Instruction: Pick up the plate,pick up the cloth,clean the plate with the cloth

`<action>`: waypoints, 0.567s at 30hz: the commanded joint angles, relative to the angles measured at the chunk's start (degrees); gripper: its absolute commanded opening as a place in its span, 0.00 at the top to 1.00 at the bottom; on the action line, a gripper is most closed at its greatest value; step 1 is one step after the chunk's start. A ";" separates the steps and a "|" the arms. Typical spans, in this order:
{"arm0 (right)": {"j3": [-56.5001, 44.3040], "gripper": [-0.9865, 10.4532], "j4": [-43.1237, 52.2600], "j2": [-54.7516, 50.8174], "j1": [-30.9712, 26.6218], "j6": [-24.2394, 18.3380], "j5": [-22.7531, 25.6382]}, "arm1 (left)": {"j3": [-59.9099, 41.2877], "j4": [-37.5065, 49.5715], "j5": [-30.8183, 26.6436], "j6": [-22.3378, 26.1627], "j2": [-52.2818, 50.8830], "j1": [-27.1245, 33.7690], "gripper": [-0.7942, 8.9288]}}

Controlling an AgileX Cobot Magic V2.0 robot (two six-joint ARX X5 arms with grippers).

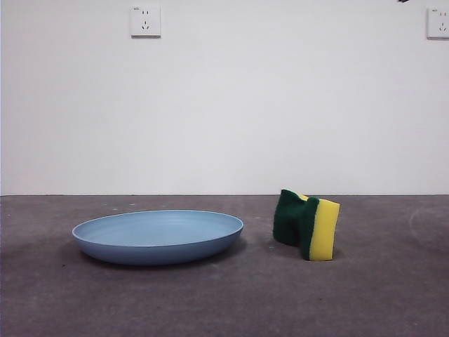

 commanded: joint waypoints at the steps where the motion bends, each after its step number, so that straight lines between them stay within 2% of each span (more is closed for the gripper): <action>1: -0.44 0.91 0.26 -0.04 0.00 0.52 0.17 | -5.31 1.97 0.07 2.82 -2.36 1.57 0.92; 8: -0.44 0.91 0.26 -0.04 0.00 0.52 0.17 | -15.02 3.63 0.15 3.74 -8.94 4.02 0.92; 17: -0.44 0.91 0.26 -0.04 0.00 0.52 0.17 | -20.39 2.99 0.28 3.72 -14.56 5.18 0.92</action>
